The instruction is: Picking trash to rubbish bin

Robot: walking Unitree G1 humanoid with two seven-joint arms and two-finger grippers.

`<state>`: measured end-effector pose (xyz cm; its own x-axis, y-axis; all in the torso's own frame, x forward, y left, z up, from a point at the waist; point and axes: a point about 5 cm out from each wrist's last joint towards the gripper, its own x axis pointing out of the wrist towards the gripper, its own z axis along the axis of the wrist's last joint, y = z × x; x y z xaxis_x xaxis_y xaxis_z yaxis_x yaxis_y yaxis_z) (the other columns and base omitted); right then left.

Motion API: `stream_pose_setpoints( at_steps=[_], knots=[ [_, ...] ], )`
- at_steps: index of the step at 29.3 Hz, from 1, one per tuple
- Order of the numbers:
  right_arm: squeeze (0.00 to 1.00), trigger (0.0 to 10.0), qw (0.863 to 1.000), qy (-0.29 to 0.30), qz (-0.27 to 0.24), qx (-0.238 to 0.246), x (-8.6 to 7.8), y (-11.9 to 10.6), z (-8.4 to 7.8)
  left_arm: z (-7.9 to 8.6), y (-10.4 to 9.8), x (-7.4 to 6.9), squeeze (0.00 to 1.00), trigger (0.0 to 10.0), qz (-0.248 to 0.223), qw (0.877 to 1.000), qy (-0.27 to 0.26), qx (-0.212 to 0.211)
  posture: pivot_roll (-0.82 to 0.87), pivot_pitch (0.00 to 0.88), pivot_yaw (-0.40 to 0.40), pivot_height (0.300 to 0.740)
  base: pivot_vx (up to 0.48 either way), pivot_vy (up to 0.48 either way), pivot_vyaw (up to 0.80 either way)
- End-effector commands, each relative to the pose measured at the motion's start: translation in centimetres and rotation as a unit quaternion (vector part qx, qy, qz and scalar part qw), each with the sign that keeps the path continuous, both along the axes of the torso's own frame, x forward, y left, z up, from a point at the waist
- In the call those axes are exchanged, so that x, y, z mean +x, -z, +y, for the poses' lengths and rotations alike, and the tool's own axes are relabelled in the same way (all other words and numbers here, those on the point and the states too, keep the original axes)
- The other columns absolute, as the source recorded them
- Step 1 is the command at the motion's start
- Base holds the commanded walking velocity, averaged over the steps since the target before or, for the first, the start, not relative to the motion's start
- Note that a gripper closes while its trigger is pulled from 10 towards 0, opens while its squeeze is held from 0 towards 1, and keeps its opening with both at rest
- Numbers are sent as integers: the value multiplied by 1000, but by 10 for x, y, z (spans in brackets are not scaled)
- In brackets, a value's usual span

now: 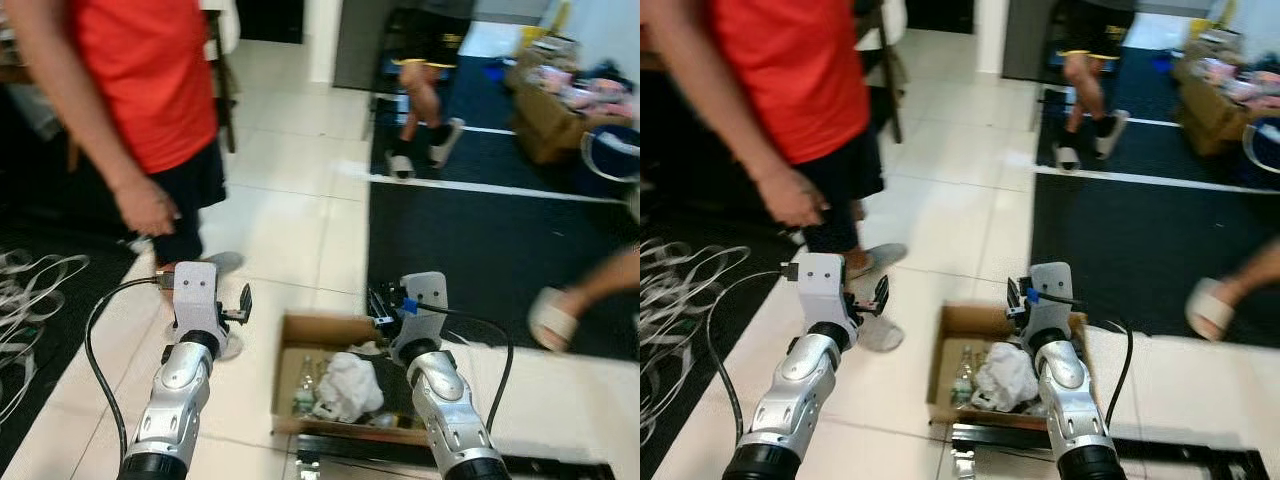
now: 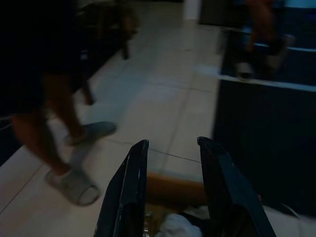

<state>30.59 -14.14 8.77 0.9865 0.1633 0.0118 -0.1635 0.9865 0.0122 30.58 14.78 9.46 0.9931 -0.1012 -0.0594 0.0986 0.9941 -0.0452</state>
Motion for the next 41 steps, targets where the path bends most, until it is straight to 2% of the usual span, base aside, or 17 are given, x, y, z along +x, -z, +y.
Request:
stream_pose_setpoints(
  at_steps=[1, 9, 19, 20, 24, 26, 31, 35, 41],
  knots=[
    [0, 10000, 1000, 5, 12, 5, -3, 4, -4, -2, 5, -2, 0, 10000, 8, 1000, 4, -4, -10, 96, -23, 740, 0, 0, -800],
    [0, 10000, 1000, 9, 9, 16, -4, 3, -5, -2, 4, -2, 0, 10000, 7, 1000, 4, -6, -10, 96, -23, 740, 0, 0, -769],
    [0, 10000, 1000, 14, 6, 11, -5, 4, -7, -3, 4, -3, 0, 10000, 10, 1000, 7, -12, -7, 99, -24, 740, 0, 0, 0],
    [0, 10000, 1000, 7, 24, 11, -4, 8, -5, -6, 3, -2, 0, 10000, 15, 1000, 8, -19, -7, 99, -24, 740, 0, 0, 0],
    [0, 10000, 999, 2, 41, 7, -4, 11, -3, -8, 2, -2, 0, 10000, 16, 1000, 7, -19, -9, 105, -25, 740, 0, 0, 0],
    [0, 10000, 998, 3, 66, -18, -4, 20, -2, -13, 3, 1, 0, 10000, 27, 1000, -1, -7, -3, 100, -32, 740, 0, 0, 0],
    [0, 10000, 998, 2, 66, -20, -4, 20, -1, -13, 3, 3, 0, 10000, 43, 999, -6, -18, -6, 104, -36, 740, 0, 0, 0],
    [0, 10000, 998, 0, 65, -15, -4, 19, -1, -13, -2, 6, 0, 10000, 22, 1000, 10, -9, -4, 99, -41, 740, 0, 0, 0],
    [0, 10000, 998, 2, 66, -14, -3, 18, -2, -12, -2, 5, 0, 10000, 24, 1000, 2, -8, -4, 94, -46, 740, 0, 0, 0]
  ],
)
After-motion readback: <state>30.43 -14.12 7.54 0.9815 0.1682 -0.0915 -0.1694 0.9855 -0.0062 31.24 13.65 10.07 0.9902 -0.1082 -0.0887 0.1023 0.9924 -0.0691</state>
